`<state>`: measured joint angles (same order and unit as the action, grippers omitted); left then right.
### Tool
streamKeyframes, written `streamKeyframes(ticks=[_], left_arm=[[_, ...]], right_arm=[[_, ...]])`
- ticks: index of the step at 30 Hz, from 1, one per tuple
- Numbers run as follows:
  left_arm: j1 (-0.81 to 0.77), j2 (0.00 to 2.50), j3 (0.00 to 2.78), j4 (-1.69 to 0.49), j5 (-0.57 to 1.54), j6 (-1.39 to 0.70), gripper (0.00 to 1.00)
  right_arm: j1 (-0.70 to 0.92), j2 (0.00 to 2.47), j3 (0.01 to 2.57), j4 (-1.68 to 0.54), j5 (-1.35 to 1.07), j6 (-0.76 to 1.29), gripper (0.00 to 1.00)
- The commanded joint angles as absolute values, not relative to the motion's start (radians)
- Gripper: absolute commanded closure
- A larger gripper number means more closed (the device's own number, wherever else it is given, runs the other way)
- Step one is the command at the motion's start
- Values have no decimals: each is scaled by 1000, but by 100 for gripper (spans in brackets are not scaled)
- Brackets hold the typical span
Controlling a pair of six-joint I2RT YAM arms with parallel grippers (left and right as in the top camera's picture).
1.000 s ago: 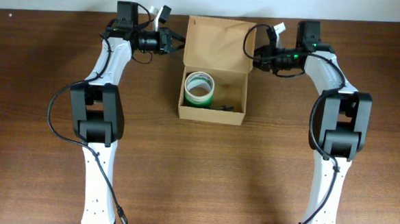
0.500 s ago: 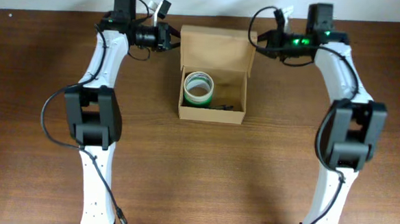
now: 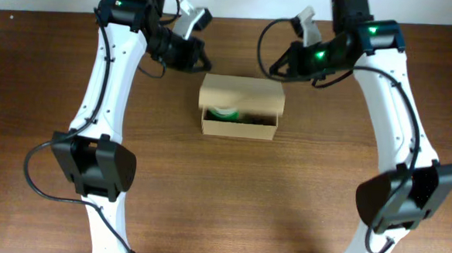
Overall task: Pack container
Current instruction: 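Push the lid flaps down with both grippers to close the box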
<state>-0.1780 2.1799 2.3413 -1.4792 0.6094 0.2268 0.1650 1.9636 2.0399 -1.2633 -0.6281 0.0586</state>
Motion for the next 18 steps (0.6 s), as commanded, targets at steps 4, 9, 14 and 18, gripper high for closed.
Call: streamKeyframes(ticks=[4, 9, 14, 18], left_arm=[[-179, 2093, 2348, -1557, 337, 286, 98], [-201, 1990, 2320, -1557, 336, 278, 98], [-283, 1953, 2243, -1476, 280, 274, 98], [-334, 1967, 2093, -1354, 236, 226, 98]], right_arm=[[229, 1823, 2050, -1357, -294, 42, 96], [231, 1791, 2050, -1464, -275, 41, 96], [231, 1791, 2024, -1489, -222, 41, 96], [232, 1794, 1963, -1457, -205, 41, 96]])
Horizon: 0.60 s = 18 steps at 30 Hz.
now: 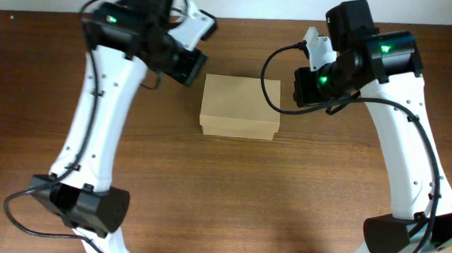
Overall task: Pack container
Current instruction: 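Push the lid flaps down with both grippers to close the box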
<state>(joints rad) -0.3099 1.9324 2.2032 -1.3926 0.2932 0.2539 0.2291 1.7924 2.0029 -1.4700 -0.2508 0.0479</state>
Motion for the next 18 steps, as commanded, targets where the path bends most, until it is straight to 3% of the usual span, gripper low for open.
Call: streamKeyframes(ticks=[1, 7, 18], left_arm=[[-339, 1968, 2048, -1322, 235, 212, 98], [-344, 1969, 1818, -1183, 239, 180, 98], [-344, 1974, 1742, -1098, 239, 180, 98]], right_arm=[[234, 1794, 1946, -1447, -206, 41, 96], [270, 1799, 1790, -1319, -218, 41, 96], [295, 1871, 1558, -1098, -232, 65, 96]])
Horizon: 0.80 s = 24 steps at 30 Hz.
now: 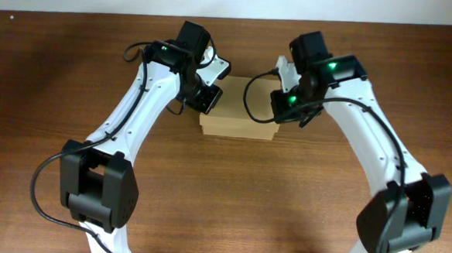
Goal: Pack container
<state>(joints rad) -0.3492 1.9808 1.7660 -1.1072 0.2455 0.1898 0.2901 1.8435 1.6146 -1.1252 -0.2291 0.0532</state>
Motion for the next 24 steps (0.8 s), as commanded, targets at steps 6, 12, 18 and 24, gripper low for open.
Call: streamKeyframes(ticks=[6, 12, 18, 24], left_arm=[[-344, 1982, 1651, -1055, 239, 180, 98], [-344, 1977, 1622, -1023, 238, 180, 98], [-320, 1934, 1821, -1092, 214, 180, 98], [-283, 1871, 2180, -1274, -14, 180, 91]], right_arm=[[295, 1877, 1454, -1020, -243, 68, 96], [294, 1865, 1467, -1018, -258, 67, 96], [294, 1813, 1694, -1168, -191, 31, 96], [294, 1803, 2186, -1427, 31, 29, 96]])
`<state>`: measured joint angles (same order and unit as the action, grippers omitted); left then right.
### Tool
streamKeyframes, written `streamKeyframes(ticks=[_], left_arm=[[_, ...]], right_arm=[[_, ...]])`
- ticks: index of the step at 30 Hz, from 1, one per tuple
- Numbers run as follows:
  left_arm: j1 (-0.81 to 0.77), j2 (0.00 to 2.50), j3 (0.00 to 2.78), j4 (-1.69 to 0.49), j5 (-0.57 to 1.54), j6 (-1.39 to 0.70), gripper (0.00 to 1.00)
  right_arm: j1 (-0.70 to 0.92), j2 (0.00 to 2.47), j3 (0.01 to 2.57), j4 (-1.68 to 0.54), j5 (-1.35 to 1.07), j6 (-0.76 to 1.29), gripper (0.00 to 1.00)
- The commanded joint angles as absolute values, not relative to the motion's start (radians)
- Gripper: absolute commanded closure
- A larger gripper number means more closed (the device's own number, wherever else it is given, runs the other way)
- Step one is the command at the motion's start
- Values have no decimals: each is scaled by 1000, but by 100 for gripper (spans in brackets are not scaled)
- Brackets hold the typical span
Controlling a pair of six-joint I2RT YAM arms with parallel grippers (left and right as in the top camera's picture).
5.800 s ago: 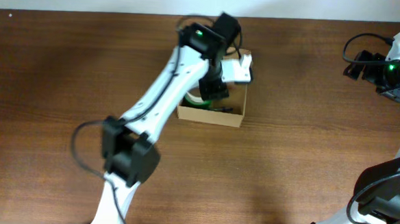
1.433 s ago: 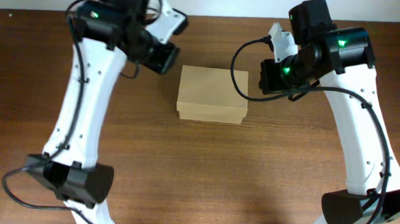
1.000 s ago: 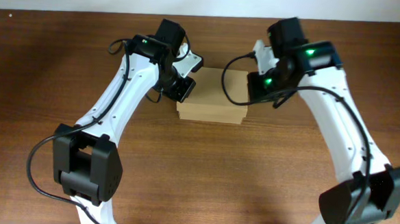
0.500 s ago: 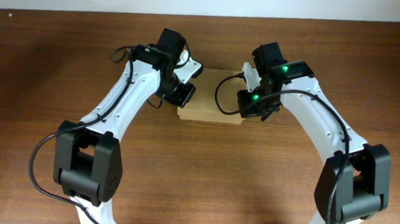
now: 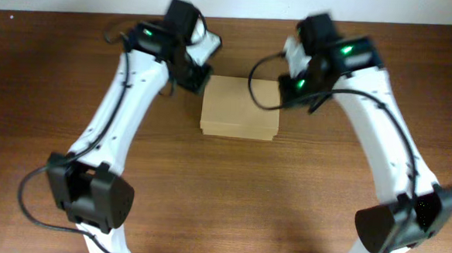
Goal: Pack container
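Observation:
A tan cardboard box (image 5: 240, 108) sits in the middle of the table with its lid down flat, so its contents are hidden. My left gripper (image 5: 198, 78) hovers by the box's back left corner. My right gripper (image 5: 288, 88) is by the back right corner. Both are seen from above, where the wrist housings cover the fingers, and whether either touches the box cannot be told.
The brown wooden table (image 5: 222, 196) runs to a pale wall at the far edge. The two white arms arch in from the near left and near right, with their dark bases at the front edge.
Both grippers were low against the top of the box at its left and right ends. They now stand a little farther back and outward at its back corners. The box stays closed.
At first the box lid stood partly open, showing a green and white item inside, with both grippers behind the back corners. Then the lid lay flat with the grippers beside it. Then they were on the lid's ends, and now they are back by the corners.

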<state>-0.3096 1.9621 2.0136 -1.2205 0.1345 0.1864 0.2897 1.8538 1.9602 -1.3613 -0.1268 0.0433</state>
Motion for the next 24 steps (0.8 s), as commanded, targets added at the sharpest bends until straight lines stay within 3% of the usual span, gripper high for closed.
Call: streamKeyframes(ticks=[1, 5, 10, 15, 21, 24], left_arm=[[-273, 1861, 2228, -1294, -24, 181, 89], [-215, 1789, 2358, -1358, -38, 181, 86], [-96, 1610, 2268, -1363, -109, 179, 85], [43, 1337, 1890, -1173, -83, 172, 82], [55, 1042, 1367, -918, -102, 173, 70], [55, 917, 1170, -826, -102, 173, 57]], right_arm=[[294, 1803, 2264, -1461, 59, 30, 96], [289, 1789, 2493, -1552, 64, 36, 96], [233, 1636, 2418, -1562, 64, 38, 96], [145, 1367, 2148, -1490, 59, 41, 95], [146, 1007, 1773, -1399, 130, 41, 91], [146, 833, 1615, -1395, 152, 41, 91]])
